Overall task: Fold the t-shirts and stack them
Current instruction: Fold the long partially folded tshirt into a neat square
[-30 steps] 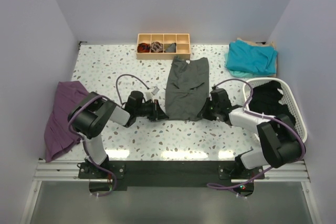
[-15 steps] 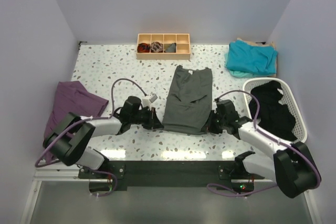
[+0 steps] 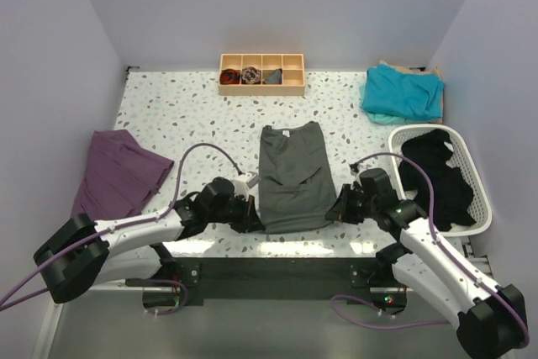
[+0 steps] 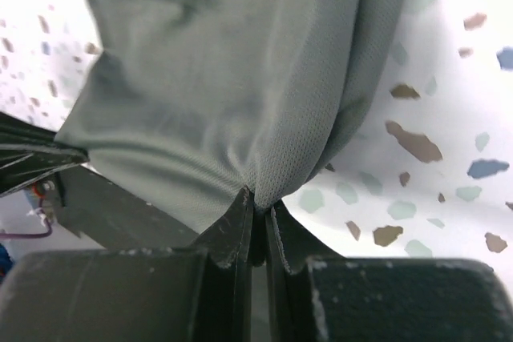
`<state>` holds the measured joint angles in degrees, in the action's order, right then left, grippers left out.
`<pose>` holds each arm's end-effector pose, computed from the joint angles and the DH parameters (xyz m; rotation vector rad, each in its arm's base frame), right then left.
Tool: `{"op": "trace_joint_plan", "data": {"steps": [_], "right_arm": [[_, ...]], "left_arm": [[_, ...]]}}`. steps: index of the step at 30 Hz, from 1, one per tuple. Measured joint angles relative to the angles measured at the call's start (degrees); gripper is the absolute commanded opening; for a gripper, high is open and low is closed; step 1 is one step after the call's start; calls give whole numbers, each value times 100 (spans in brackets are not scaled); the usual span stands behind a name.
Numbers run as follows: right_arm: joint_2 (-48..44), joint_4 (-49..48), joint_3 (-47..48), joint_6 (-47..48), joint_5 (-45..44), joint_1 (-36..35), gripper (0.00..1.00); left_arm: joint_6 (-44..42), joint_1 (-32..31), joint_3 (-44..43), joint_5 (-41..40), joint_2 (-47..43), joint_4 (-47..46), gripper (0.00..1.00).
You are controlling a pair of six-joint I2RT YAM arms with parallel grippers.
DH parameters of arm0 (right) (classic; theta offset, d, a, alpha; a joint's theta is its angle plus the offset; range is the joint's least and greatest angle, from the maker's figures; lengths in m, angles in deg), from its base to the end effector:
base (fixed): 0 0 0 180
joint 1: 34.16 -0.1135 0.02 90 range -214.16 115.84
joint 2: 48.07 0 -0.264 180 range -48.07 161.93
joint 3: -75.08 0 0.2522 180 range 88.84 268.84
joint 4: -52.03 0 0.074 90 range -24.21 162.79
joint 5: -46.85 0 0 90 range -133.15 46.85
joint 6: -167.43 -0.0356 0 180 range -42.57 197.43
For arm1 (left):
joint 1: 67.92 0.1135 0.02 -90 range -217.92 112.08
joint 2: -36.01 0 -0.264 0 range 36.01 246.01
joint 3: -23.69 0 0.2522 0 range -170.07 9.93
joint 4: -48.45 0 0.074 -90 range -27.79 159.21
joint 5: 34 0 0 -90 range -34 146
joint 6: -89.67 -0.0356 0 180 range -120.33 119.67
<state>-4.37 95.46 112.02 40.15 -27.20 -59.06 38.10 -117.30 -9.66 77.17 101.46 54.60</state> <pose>0.1309 0.0716 0.1831 0.1477 2.5725 0.7899 0.1257 -0.1664 0.1533 0.4603 2.4469 -1.1679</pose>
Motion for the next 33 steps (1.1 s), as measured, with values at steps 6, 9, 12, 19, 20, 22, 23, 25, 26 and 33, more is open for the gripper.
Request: {"op": "trace_joint_plan", "data": {"steps": [6, 9, 12, 19, 20, 22, 23, 25, 26, 33], "right_arm": [[551, 118, 852, 317, -177, 0, 5], [1003, 122, 1268, 514, -350, 0, 7], [1495, 111, 1753, 706, -570, 0, 8], [2975, -31, 3003, 1132, -901, 2, 8], [3222, -59, 3202, 1196, -944, 7, 8], [3709, -79, 3604, 1305, -1032, 15, 7], [3952, -98, 3814, 1360, -1056, 28, 7], [4409, -103, 4240, 1458, -1088, 68, 8], [4627, -111, 4446, 1510, -1091, 105, 8], [6398, -149, 6262, 1740, -1062, 490, 15]], "left_arm": [[-140, -2, -1001, -769, 164, 717, 0], [-280, 0, -1582, -1185, 417, 962, 0], [-466, 92, -2124, -1462, 737, 1095, 0], [-824, 855, -3119, -1493, 1650, 1163, 0], [-881, 1014, -3259, -1458, 1814, 1161, 0], [-968, 1259, -3473, -1408, 2098, 1161, 0], [-1019, 1370, -3606, -1370, 2260, 1174, 0], [-1115, 1567, -3945, -1298, 2645, 1187, 0], [-1158, 1644, -4135, -1252, 2855, 1176, 0], [-1303, 2205, -5243, -800, 4177, 903, 0]]}}
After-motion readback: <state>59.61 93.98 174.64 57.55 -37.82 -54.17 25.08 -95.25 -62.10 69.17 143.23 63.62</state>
